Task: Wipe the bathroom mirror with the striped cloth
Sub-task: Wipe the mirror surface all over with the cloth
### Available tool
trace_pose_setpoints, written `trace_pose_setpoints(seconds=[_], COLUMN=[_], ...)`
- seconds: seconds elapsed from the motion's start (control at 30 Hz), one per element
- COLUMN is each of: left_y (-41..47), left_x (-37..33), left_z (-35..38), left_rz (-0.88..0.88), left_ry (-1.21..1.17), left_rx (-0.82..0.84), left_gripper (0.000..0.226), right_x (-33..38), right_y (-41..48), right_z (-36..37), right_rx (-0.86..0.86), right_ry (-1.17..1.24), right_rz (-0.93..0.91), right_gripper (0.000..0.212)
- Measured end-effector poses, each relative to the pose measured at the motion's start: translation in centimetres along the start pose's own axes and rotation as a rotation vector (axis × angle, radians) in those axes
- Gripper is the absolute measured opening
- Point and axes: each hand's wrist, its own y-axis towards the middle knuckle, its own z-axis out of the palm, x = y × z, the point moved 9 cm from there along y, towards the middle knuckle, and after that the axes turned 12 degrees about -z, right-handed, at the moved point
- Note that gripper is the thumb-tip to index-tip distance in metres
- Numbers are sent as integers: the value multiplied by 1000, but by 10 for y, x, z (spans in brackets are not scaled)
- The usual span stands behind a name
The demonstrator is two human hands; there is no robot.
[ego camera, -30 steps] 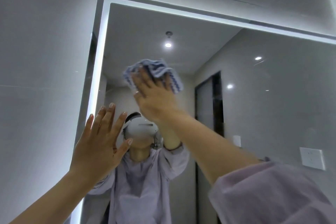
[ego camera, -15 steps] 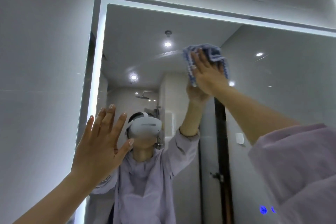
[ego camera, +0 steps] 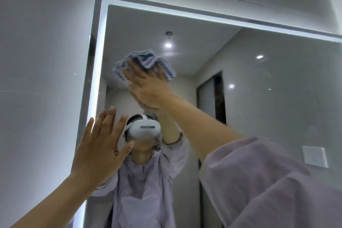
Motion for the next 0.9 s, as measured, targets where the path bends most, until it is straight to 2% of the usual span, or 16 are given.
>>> trace_pose_setpoints(seconds=[0.1,0.27,0.47,0.57,0.6,0.73,0.9], left_y=[0,0,-1,-1,-1,-1,-2], left_x=[0,1,1,1,1,1,0], left_z=[0,2,-2,-3,-3,-3,-3], left_rz=[3,11,1,-1,-1,4,8], left_ry=[19,54,5,-12,-13,-18,-16], left_rx=[9,29,18,15,12,3,-14], left_gripper=[77,79,77,77,77,77,78], right_x=[18,-7,-116,-167,-183,-228,-218], right_y=[14,10,-26,-65,-81,-130,-122], right_z=[7,-8,-44,-56,-59,-63,-59], right_rx=[21,42,48,32,11,-56,-89], right_ry=[25,-179,-123,-133,-96,117,178], right_rz=[-57,-123,165,343,430,739,799], right_gripper=[51,55,57,80,80,53,53])
